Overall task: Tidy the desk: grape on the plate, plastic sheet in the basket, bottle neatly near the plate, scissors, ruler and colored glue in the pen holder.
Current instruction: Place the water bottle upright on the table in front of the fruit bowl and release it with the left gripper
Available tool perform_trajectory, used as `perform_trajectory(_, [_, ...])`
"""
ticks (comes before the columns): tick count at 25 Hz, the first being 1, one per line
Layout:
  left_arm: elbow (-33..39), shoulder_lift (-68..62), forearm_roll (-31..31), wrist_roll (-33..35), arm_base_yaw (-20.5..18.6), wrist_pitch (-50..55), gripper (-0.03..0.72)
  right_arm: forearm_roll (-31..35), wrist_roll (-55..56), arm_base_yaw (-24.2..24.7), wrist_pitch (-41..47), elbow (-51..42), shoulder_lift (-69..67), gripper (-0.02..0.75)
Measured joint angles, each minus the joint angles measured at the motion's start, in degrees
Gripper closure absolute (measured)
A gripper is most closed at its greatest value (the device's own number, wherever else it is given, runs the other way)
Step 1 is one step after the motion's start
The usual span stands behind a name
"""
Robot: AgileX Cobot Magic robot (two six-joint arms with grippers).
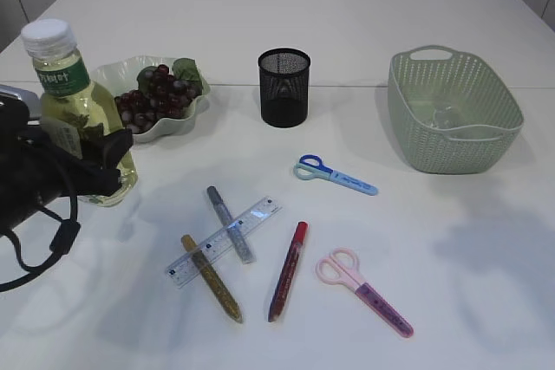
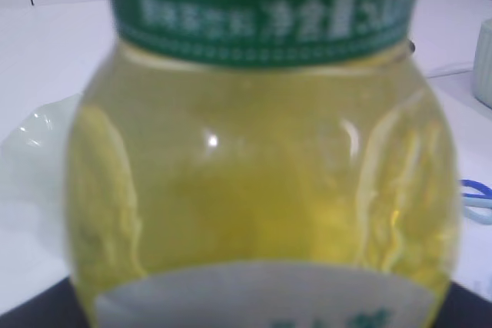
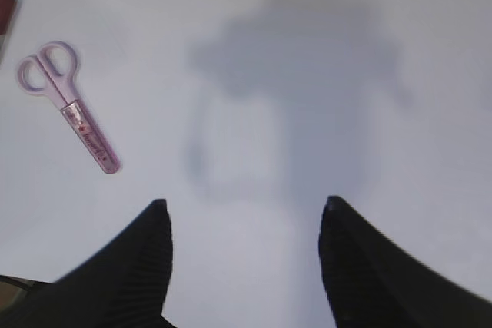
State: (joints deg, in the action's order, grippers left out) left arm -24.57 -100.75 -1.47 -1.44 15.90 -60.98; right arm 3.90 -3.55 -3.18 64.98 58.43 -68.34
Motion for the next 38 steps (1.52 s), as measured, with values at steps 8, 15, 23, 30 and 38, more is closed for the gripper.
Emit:
perform_trajectory(8, [-6.80,-11.40,0.61,-0.09,0.00,-0.20,0.230,0.00,0.00,0.00,0.10,0.00,0.00,0.262])
perform_trajectory(15, [-11.23,-18.09,1.82,-0.09,0.00,-1.29,0.230,0.00,0.00,0.00,0.10,0.00,0.00,0.262])
perform_trajectory(23, [-13.81,-21.43,2.61,-0.09,0.00,-4.18,0.227,0.00,0.00,0.00,0.20,0.00,0.00,0.262])
perform_trajectory(30, [-13.93,-20.66,1.47,-0.09,0.00,-4.19,0.095,0.00,0.00,0.00,0.63,0.00,0.00,0.262])
perform_trajectory(38, [-13.93,-14.82,0.24,-0.09,0.00,-4.31,0.072,0.00,0.00,0.00,0.76,0.00,0.09,0.262])
